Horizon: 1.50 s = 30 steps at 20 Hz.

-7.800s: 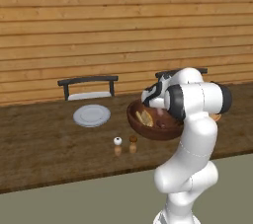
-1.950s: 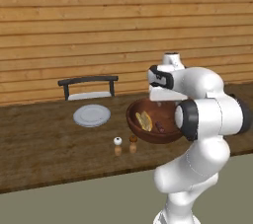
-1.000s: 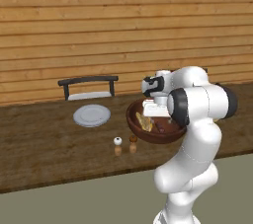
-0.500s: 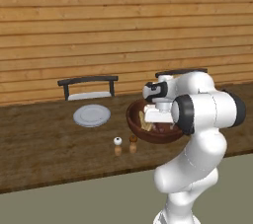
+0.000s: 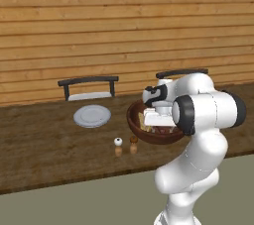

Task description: Place one bun and one sausage from the bowl on each plate.

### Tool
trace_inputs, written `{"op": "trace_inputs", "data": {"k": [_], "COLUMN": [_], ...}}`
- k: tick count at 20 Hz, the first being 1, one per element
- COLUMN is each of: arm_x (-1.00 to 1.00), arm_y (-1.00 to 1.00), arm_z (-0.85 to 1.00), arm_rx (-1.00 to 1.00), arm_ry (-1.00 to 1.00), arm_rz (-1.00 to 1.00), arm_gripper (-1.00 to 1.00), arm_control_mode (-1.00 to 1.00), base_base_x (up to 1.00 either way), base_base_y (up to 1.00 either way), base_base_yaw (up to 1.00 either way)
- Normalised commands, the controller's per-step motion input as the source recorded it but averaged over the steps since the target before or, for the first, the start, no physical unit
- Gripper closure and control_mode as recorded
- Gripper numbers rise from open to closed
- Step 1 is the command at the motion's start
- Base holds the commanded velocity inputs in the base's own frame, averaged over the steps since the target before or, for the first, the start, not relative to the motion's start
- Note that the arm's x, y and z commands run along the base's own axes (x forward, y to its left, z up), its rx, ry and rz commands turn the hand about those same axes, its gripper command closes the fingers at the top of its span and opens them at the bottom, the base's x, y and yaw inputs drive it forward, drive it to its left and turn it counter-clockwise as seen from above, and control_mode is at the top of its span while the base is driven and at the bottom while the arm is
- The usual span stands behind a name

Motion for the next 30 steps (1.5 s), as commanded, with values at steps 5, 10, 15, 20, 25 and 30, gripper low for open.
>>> {"op": "trace_inputs", "data": {"k": [5, 10, 15, 20, 25, 30], "arm_x": [0.00, 0.00, -0.02, -0.41, -0.23, 0.00], "arm_y": [0.00, 0.00, 0.00, 0.09, 0.49, 0.73], "arm_z": [0.00, 0.00, 0.00, 0.80, 0.93, 0.67], "arm_rx": [0.00, 0.00, 0.00, 0.00, 0.00, 0.00], "arm_ry": [0.00, 0.00, -0.03, -0.20, -0.30, -0.07], "arm_rz": [0.00, 0.00, 0.00, 0.00, 0.02, 0.08], "arm_gripper": [1.00, 1.00, 1.00, 1.00, 1.00, 1.00], "arm_control_mode": [-1.00, -1.00, -1.00, -1.00, -1.00, -1.00], "base_base_x": [0.00, 0.00, 0.00, 0.00, 0.00, 0.00], "base_base_y": [0.00, 0.00, 0.00, 0.00, 0.00, 0.00], "base_base_yaw": [0.00, 0.00, 0.00, 0.00, 0.00, 0.00]}}
